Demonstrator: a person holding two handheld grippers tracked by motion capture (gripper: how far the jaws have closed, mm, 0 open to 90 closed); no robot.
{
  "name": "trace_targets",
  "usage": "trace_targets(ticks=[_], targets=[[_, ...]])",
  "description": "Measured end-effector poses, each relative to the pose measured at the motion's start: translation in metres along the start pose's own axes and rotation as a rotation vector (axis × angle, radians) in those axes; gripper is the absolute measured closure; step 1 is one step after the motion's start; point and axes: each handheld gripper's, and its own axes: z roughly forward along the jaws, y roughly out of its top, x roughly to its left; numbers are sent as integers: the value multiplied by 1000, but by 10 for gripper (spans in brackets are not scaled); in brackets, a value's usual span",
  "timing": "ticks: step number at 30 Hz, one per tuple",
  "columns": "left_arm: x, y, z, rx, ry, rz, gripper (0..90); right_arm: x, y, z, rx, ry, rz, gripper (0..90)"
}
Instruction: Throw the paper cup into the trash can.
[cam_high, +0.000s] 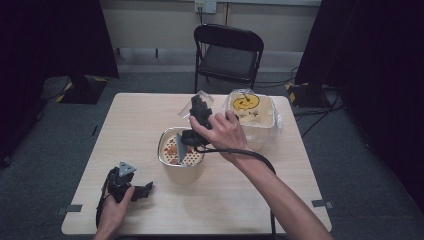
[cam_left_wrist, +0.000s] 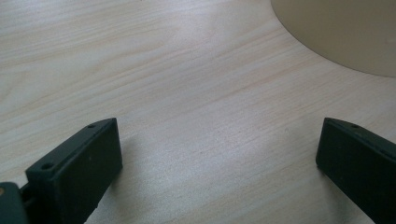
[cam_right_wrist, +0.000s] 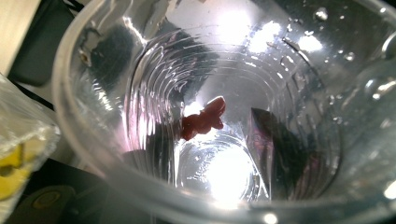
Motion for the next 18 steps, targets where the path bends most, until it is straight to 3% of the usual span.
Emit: trace_targets(ticks=[1,2,4,7,8,9,10,11,12,13,14,16,17,18], targets=[[0,0,0,-1,0,-1,0,0,0,0,0,0,0,558],[0,0,0,-1,1,0,0,-1,-3,1,-9,51,77,558],[0,0,0,3,1,3,0,-4,-10,3,-26,111,173,558],[0,0,0,2,1,4,0,-7,-19,6,-52,260,359,561],[0,0,0,3,1,5,0,-7,-24,7,-75,335,463,562],[0,0,0,1,1,1,0,-9,-30,10,-109,436,612,563],[0,0,0,3,-1,4,0,-9,-35,11,-128,473,678,564],[0,0,0,2,0,3,0,-9,-40,12,-145,533,779,564],[0,0,0,0,1,1,0,-8,-53,16,-188,643,978,565],[0,0,0,3,1,4,0,-8,-53,16,-188,643,978,565],[0,0,0,2,1,4,0,-8,-59,19,-209,675,1050,565],[0,0,0,2,0,2,0,-7,-80,25,-249,769,1254,565],[0,0,0,2,0,2,0,-7,-80,25,-249,769,1254,565],[0,0,0,2,1,3,0,-7,-86,26,-256,788,1304,563]])
